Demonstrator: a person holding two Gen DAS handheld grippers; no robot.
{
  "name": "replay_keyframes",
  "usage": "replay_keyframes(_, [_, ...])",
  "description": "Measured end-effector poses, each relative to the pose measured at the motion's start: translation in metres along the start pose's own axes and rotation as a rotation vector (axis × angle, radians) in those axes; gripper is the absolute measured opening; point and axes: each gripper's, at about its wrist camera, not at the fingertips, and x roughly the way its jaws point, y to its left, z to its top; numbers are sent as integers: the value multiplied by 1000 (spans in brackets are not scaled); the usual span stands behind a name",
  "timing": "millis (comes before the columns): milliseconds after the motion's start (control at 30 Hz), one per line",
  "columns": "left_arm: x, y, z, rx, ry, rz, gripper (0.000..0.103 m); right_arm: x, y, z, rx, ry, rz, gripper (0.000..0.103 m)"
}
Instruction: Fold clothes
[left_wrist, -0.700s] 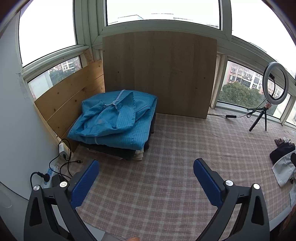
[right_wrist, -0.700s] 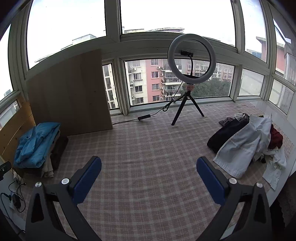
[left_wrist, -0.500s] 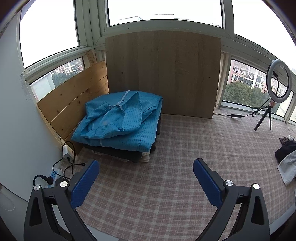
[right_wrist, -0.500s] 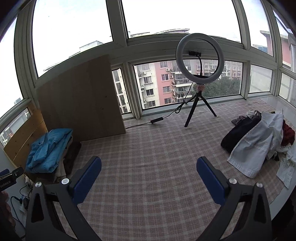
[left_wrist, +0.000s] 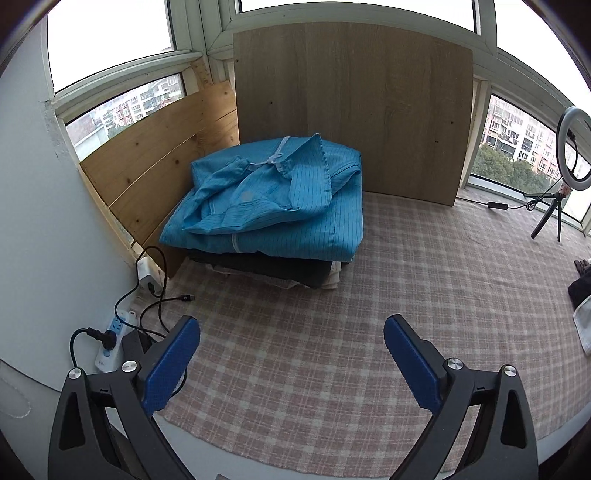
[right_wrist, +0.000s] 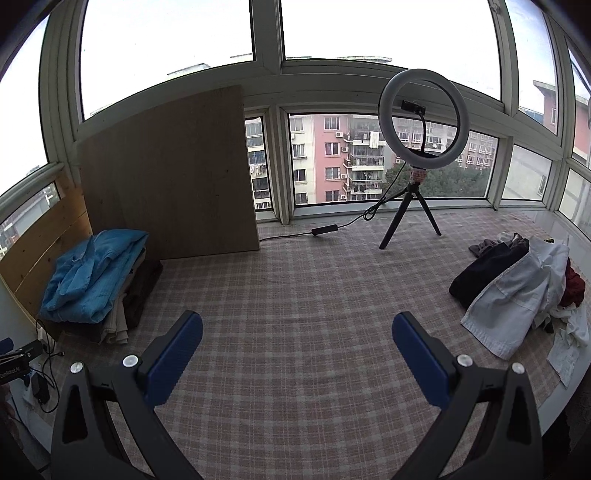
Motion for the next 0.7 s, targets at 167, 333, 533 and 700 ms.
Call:
replay_keyframes(167, [18,17,-2,-3,62,-82,95,2,12,0,21,4,-13,103])
replay_keyframes(333, [32,18,1,-23,108,-163,81,-4,21,1,17,-26,-35,103])
replay_keyframes(533, [30,12,7,-68,82,-168,50,-13,16,4,23,-64,-43,103])
replay_keyframes(700, [26,3,24,-78,57,-202,52,-16,-1,12,47,-78,-113,103])
